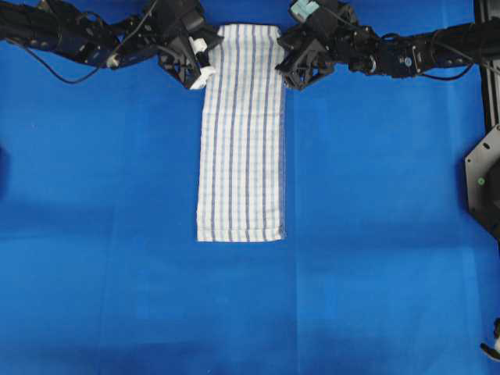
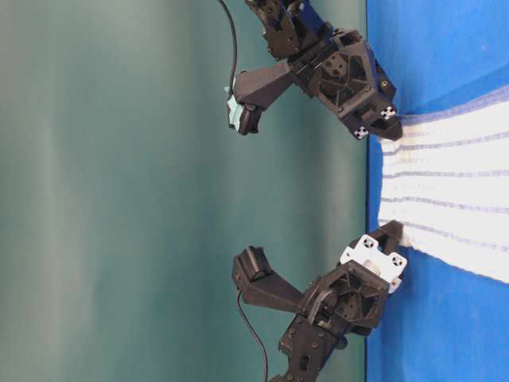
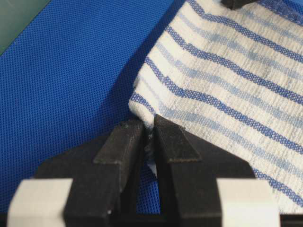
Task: Fold the blue towel.
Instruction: 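Move both grippers to the strip's top corners and grasp them, then fold the top end down toward the bottom end with both grippers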
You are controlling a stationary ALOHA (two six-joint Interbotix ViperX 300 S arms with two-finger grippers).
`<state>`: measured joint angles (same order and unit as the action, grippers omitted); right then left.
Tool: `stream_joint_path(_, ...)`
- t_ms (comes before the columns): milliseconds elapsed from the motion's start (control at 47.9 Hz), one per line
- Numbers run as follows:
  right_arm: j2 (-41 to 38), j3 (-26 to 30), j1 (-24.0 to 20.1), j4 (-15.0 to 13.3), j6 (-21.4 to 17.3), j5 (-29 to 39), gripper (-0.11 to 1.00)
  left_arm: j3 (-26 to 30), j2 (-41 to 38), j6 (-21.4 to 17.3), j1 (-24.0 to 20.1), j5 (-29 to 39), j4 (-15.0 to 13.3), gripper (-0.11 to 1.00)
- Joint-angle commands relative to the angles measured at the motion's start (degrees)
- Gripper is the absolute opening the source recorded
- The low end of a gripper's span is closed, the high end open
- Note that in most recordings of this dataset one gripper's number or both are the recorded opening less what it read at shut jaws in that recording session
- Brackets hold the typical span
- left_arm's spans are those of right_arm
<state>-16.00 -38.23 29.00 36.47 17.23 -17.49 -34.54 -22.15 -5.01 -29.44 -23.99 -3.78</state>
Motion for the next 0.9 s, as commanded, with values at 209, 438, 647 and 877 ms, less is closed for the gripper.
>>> stream_joint_path(209, 0.97, 0.79, 0.0, -0.09, 0.26, -0.09, 0.07, 0.79, 1.14, -0.09, 0.09, -0.62, 0.09, 0.04)
stream_joint_path(438, 4.57, 0.44, 0.0, -0.26, 0.7, 1.58, 0.07, -0.18, 4.39, -0.26, 0.09, -0.62, 0.09, 0.04)
stream_joint_path(647, 7.29, 0.09, -0.09, -0.53, 0.7, 2.37, 0.07, -1.58, 7.21, -0.26, 0.35, -0.62, 0.18, 0.04)
stream_joint_path(877, 7.56, 0.09, -0.88, -0.53, 0.62, 3.08, 0.07, -2.64, 8.35, -0.18, 1.41, -0.53, 0.09, 0.04)
